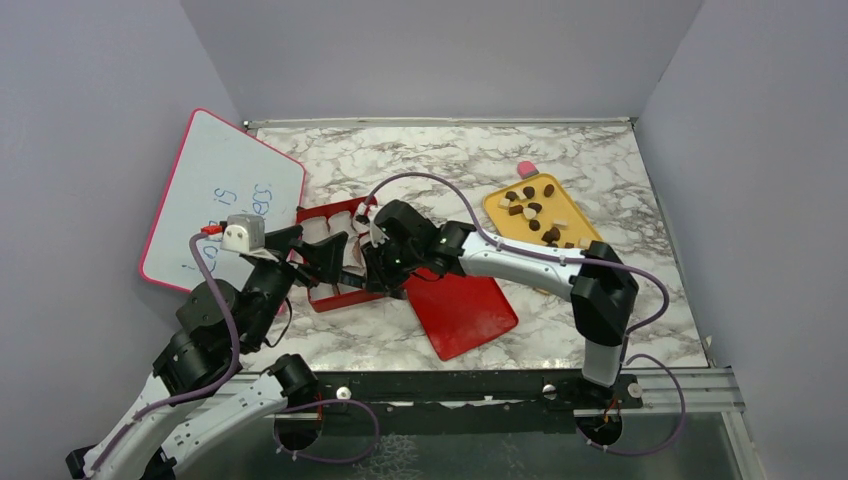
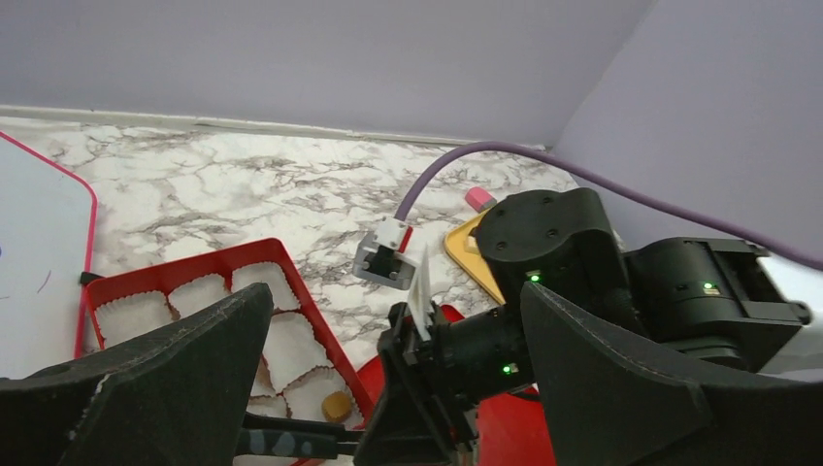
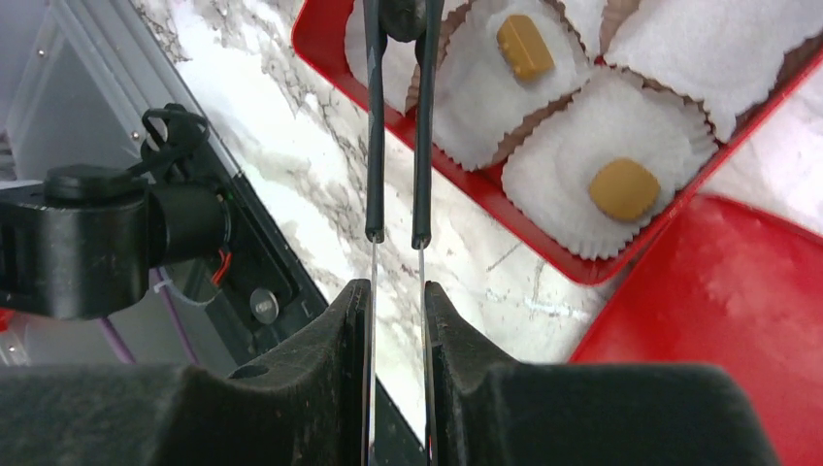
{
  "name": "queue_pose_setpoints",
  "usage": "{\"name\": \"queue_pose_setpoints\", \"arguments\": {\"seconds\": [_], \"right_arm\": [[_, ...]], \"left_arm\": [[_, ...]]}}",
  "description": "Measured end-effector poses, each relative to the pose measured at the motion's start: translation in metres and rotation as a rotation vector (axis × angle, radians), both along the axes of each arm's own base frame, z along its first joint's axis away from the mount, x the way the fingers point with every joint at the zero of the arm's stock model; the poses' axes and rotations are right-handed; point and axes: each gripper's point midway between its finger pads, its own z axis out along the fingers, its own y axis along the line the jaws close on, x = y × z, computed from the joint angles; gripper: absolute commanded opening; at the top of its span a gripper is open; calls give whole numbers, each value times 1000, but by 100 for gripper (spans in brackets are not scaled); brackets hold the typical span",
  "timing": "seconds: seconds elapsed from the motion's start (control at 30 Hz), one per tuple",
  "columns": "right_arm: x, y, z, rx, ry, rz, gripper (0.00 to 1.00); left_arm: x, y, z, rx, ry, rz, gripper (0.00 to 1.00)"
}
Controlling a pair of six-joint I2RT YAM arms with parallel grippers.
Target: Pack the chocolate
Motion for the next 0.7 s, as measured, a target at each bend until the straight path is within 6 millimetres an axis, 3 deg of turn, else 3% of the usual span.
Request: {"name": "queue_pose_setpoints", "arguments": {"seconds": [0.2, 0.5, 0.7], "right_arm": [[-2, 10, -14, -28, 4, 29, 28], [-9, 14, -15, -35, -11, 96, 31], [-9, 11, -18, -49, -14, 106, 34]], "left_arm": [[-4, 6, -1, -14, -14, 5, 99], [-2, 11, -3, 5, -17, 34, 99], [2, 10, -18, 33, 6, 44, 99]]}}
